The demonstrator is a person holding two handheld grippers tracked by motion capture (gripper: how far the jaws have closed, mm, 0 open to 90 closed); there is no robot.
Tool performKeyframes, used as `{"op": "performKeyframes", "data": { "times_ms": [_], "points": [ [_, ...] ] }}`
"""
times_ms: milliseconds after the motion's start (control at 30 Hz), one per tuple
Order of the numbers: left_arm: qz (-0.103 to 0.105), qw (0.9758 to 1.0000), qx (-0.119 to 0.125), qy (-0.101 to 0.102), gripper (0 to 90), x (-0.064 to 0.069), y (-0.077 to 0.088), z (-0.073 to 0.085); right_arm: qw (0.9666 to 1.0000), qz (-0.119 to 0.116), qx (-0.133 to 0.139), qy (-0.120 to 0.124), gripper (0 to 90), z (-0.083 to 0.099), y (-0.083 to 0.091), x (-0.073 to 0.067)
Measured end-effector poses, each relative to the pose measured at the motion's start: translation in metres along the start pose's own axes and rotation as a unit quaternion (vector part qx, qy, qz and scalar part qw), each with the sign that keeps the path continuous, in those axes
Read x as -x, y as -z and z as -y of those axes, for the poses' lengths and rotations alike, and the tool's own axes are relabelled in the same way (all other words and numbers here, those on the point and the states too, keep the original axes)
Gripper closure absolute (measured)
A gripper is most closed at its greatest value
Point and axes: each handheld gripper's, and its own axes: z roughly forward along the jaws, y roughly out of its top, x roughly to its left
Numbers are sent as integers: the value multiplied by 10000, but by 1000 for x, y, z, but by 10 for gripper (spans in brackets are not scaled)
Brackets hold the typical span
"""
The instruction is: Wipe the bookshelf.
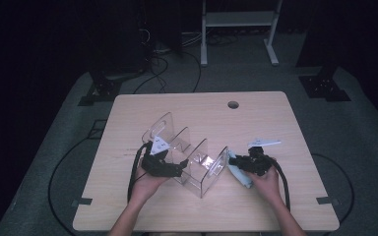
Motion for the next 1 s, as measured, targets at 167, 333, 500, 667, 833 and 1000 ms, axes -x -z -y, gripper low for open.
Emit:
{"op": "performKeyframes", "data": {
  "times_ms": [167,333,500,667,833,1000],
  "points": [
    [-5,10000,9,61,83,0,0,1,10000,-50,18,-45,754,-2,1,-1],
    [-17,10000,20,22,83,1,-1,0,9986,-121,487,149,752,-16,22,-11],
    [-24,10000,16,34,84,1,0,0,9994,-201,277,4,752,-10,16,-6],
    [-28,10000,17,54,83,2,-1,0,9970,-312,690,188,753,-30,37,-16],
    [-23,10000,8,46,83,3,-1,-1,9983,-283,473,173,753,-31,34,-13],
    [-15,10000,36,79,83,3,-2,0,9969,-385,664,184,753,-41,46,-18]
  ]
}}
